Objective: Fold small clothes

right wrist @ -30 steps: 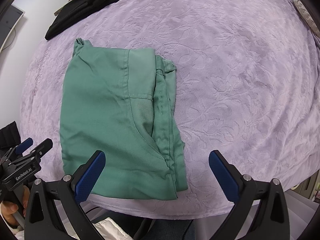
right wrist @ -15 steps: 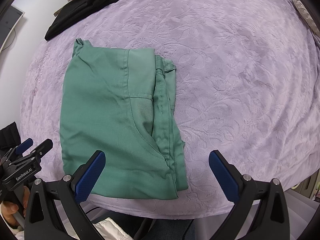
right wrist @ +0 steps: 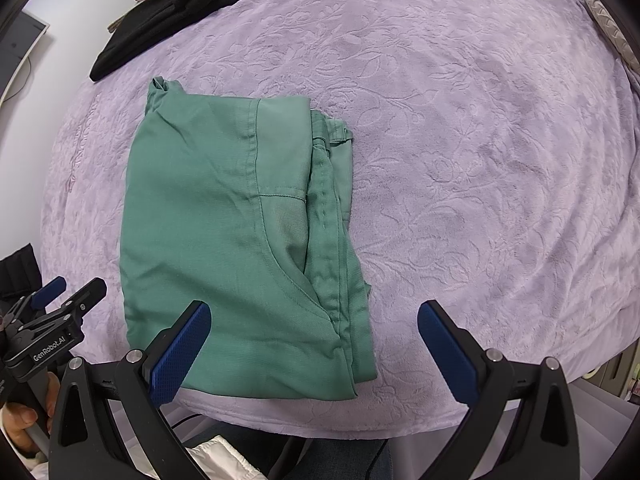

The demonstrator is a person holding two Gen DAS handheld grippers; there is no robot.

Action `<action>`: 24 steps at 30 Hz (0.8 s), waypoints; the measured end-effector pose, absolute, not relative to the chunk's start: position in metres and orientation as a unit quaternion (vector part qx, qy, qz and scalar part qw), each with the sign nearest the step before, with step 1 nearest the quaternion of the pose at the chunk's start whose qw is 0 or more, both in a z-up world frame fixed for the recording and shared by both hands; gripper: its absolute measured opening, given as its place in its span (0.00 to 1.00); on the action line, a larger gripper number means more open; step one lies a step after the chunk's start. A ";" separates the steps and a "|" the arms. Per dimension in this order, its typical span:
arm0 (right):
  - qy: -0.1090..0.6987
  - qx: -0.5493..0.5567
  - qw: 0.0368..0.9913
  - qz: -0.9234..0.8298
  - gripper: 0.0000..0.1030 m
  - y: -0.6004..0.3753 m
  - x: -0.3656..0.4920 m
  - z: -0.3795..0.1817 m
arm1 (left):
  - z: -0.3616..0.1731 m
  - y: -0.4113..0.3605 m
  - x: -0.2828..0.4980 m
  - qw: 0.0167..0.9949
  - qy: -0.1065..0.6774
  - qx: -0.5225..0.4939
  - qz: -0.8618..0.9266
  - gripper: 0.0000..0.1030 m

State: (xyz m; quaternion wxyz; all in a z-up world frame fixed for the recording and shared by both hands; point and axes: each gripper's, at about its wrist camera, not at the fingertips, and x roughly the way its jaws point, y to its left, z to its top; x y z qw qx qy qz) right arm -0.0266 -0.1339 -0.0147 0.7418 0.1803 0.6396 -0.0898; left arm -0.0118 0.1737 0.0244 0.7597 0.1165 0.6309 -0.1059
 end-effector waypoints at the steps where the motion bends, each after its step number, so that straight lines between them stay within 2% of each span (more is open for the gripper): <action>1: 0.640 0.180 0.742 -0.090 1.00 -0.134 -0.027 -0.015 | 0.024 0.174 -0.012 0.760 0.631 0.117 -0.106 0.93; 24: 0.640 0.184 0.740 -0.093 1.00 -0.131 -0.026 -0.017 | 0.024 0.171 -0.013 0.759 0.631 0.123 -0.105 0.93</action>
